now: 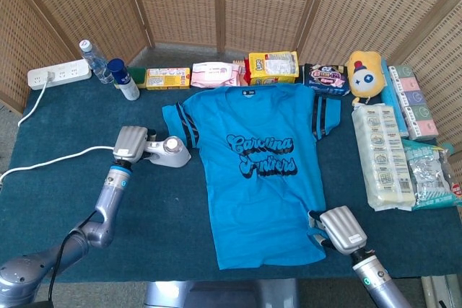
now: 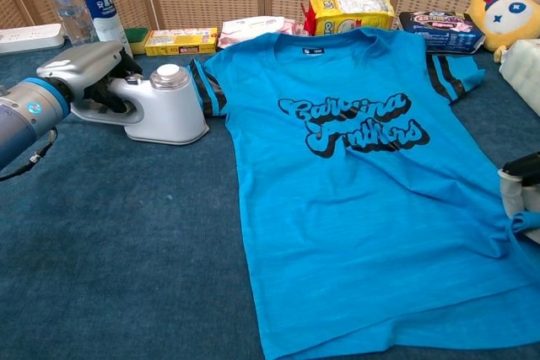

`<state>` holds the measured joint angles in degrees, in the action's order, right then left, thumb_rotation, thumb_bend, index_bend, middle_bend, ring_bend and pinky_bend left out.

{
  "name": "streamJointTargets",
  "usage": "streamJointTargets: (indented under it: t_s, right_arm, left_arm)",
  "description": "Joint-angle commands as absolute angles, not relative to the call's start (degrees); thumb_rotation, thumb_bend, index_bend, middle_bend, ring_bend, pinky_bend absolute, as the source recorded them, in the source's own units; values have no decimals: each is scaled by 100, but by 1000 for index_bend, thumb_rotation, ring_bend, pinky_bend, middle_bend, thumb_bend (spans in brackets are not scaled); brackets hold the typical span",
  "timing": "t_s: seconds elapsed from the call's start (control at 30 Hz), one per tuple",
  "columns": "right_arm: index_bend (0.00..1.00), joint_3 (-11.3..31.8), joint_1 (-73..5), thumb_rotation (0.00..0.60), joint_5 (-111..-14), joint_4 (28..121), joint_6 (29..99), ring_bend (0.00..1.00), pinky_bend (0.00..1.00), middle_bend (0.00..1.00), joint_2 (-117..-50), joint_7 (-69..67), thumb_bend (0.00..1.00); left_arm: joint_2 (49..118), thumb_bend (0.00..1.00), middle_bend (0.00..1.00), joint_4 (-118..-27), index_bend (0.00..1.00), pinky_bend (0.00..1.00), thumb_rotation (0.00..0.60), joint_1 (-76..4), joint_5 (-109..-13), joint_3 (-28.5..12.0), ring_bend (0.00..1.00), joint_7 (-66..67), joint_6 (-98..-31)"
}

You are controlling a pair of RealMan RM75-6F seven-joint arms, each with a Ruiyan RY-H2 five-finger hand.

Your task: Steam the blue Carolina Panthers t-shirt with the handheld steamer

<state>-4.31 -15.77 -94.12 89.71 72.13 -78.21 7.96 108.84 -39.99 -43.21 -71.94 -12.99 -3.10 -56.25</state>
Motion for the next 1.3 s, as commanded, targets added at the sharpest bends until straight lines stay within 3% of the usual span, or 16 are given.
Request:
streamJointTargets:
  t_s: [0.03,0.13,0.3,0.57,0.93,1.1,1.3]
  right_arm:
    - [713,-428,-1580,600,-9411,8971,7208,766,837,690,-7820,795,523]
    - [714,-427,-1587,600,-9412,8967,7196,765,836,689,-7827,785,523]
    - [713,-427,-1597,600,-9418,8948,7179,763,830,687,-7844,772,517]
    - [689,-423,-1616,600,-9330,8954,7083,729,795,678,-7837,708,492]
    - [611,-426,-1620,600,-9283,8989,7035,696,764,646,-7822,703,437]
    - [599,-425,-1623,600,-9274,9002,7025,691,760,641,-7816,706,425]
    - [586,-421,-1625,600,-9263,8991,7020,682,754,633,-7820,690,421]
  left_arm:
    - [10923,266,795,-3957,766,773,600,-4341,-7196,-1302,678,-305,-5581]
    - [10942,251,733,-3948,711,721,600,-4337,-7211,-1284,623,-291,-5556]
    - [10917,211,537,-3994,469,561,600,-4320,-7247,-1243,443,-247,-5524]
    - [10797,185,341,-4198,241,377,600,-4317,-7296,-1238,235,-64,-5563]
    - [10733,166,253,-4309,133,318,600,-4283,-7176,-1267,161,186,-5439]
    - [10729,160,131,-4347,2,276,600,-4280,-7080,-1308,71,334,-5374]
    - [10706,157,60,-4351,0,251,600,-4279,-7084,-1338,5,356,-5436]
